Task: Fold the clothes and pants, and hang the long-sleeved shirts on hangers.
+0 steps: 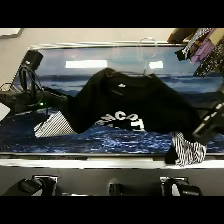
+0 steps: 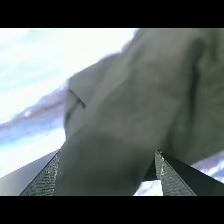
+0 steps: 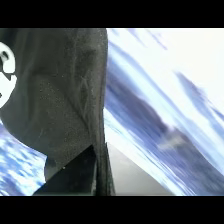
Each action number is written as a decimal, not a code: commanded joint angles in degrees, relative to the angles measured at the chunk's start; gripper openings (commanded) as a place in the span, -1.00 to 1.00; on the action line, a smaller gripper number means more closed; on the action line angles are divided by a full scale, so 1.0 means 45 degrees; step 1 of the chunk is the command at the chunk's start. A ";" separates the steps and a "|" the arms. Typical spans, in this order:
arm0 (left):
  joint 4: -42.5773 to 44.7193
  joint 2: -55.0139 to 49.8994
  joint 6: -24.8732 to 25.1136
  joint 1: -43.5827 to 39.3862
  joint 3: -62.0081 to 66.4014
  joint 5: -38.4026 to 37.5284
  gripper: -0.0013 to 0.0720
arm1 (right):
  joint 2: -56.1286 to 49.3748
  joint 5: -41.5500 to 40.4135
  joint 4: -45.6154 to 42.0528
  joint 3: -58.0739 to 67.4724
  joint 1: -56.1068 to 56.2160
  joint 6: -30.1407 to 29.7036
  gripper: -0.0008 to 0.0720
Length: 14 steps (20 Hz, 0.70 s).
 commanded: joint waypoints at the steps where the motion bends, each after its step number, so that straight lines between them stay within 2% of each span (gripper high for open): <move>1: 0.0107 0.0058 -0.0811 0.0029 0.0005 0.0899 0.88 | 0.1001 -0.1287 -0.2380 0.0000 -0.0005 0.3405 -0.92; 4: 0.0102 0.0078 -0.0811 0.0029 0.0005 0.1355 0.88 | 0.1647 -0.2667 -0.6528 0.0000 -0.0005 0.9612 -0.92; 5: 0.0102 0.0078 -0.0811 0.0029 0.0005 0.1418 0.88 | 0.1773 -0.2618 -0.7922 0.0000 -0.0005 1.0962 -0.92; 7: 0.0102 0.0078 -0.0811 0.0029 0.0005 0.1457 0.88 | 0.1787 -0.1928 -0.9345 0.0044 -0.0005 1.1667 -0.92; 11: 0.0102 0.0058 -0.0806 0.0029 0.0005 0.1477 0.88 | 0.1734 -0.1734 -1.2138 0.0131 -0.0005 1.4673 -0.92; 14: 0.0107 0.0049 -0.0806 0.0029 0.0000 0.1477 0.88 | 0.0690 -0.1282 -1.3381 0.1185 -0.0005 1.6145 -0.92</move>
